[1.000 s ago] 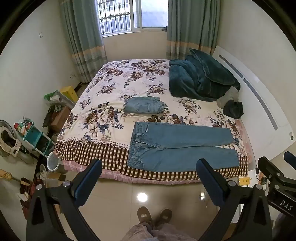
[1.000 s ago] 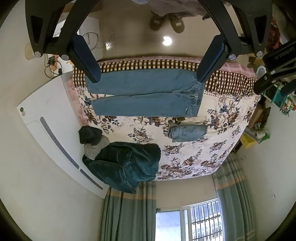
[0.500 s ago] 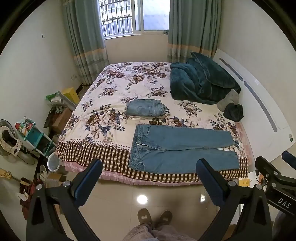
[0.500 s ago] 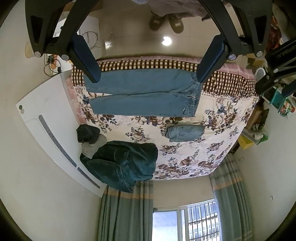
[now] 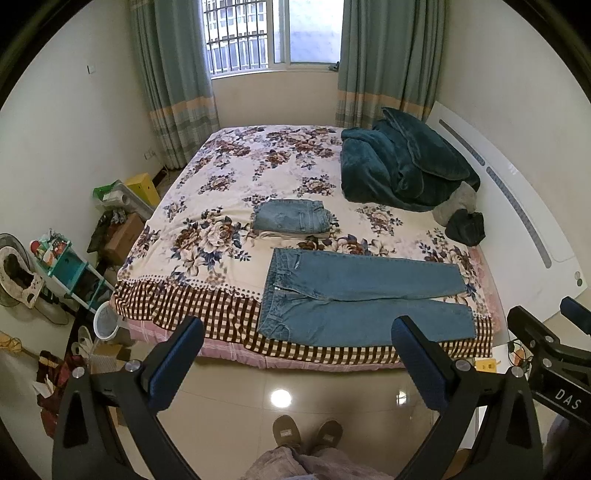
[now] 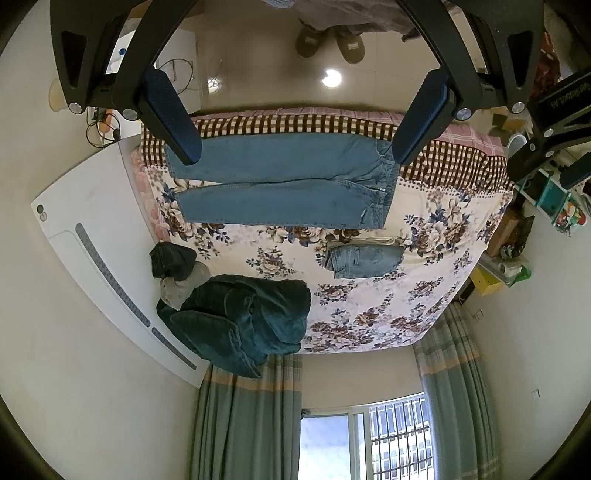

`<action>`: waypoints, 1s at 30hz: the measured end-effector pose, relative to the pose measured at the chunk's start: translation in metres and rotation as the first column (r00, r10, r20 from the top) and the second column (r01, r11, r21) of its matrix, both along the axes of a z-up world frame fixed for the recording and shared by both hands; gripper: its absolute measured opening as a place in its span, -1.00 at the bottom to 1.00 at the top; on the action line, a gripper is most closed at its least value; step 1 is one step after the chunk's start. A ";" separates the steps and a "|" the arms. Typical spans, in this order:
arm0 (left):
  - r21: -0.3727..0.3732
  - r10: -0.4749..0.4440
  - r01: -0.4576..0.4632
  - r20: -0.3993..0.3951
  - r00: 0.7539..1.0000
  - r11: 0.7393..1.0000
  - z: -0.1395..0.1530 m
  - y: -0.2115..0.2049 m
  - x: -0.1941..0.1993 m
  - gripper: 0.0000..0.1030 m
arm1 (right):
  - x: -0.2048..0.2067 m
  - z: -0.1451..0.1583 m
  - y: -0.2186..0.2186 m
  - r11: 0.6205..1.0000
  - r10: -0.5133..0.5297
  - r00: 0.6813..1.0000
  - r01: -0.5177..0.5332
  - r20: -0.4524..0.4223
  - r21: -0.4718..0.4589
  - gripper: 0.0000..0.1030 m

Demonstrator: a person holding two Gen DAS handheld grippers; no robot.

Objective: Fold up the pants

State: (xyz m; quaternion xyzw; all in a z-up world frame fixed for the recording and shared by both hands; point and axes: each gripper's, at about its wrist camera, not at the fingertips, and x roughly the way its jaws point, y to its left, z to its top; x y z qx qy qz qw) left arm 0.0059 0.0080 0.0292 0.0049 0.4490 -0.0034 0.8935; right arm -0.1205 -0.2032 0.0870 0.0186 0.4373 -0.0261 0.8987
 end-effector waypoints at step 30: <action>-0.004 0.018 -0.018 0.028 0.999 1.000 0.006 0.010 -0.008 1.00 | -0.004 0.010 -0.003 1.000 0.029 0.999 -0.029 0.031 0.007 1.00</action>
